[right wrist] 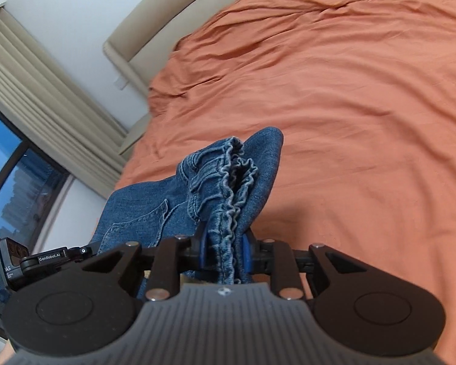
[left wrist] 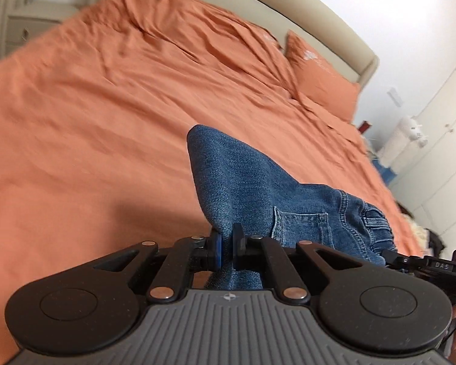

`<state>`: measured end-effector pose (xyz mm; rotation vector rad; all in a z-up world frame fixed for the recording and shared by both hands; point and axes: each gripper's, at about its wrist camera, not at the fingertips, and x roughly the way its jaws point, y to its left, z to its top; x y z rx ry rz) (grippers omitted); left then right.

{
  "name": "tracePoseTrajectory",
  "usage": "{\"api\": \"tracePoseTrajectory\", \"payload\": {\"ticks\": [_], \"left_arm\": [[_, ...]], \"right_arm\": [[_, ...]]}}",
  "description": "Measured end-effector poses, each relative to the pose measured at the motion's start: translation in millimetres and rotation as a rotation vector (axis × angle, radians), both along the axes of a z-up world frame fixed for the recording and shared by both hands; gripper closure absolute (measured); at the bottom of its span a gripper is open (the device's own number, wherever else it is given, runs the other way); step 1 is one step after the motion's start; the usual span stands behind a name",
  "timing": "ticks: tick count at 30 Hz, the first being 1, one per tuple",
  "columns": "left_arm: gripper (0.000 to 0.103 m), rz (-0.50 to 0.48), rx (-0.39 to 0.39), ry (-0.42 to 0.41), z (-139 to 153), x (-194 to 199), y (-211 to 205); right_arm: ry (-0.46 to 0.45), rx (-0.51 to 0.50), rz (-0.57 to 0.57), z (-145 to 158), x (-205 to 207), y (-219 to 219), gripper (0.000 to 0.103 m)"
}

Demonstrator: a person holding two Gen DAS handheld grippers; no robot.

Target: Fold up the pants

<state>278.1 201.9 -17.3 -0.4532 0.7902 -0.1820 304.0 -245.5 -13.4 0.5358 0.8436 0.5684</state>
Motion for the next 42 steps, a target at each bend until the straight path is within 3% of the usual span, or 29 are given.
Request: {"api": "tracePoseTrajectory", "payload": {"ticks": [7,14,22,27,30,33,35,38,42], "left_arm": [[0.097,0.082,0.067,0.023,-3.0,2.1,69.5],[0.097,0.13,0.065,0.09,-53.9,20.0,127.3],[0.096,0.118,0.017,0.147,-119.5,29.4,156.7],[0.095,0.125,0.005,0.166,-132.6,28.2,158.0],[0.082,0.129,0.054,0.181,-123.3,27.5,154.8],[0.079,0.119,0.146,0.168,-102.8,16.6,147.2],[0.077,0.102,0.224,0.126,-86.0,-0.3,138.8],[0.077,0.02,0.334,0.078,-67.4,-27.4,118.2],[0.073,-0.009,0.423,0.009,-60.4,-64.0,85.9]], "right_arm": [[0.012,0.037,0.074,-21.8,18.7,96.8,0.085],[0.085,0.043,0.133,-75.9,47.4,168.4,0.085],[0.195,0.005,0.131,-142.6,75.9,176.1,0.085],[0.188,-0.037,0.107,-152.0,77.7,185.9,0.084],[0.187,-0.071,0.104,-146.1,79.2,191.7,0.082],[0.124,-0.172,0.119,-127.4,71.8,196.6,0.072],[0.028,-0.27,0.123,-110.6,55.9,196.7,0.054],[-0.137,-0.403,0.123,-82.7,29.2,204.4,0.055],[-0.328,-0.489,0.176,-57.8,-10.4,225.2,0.057]]}}
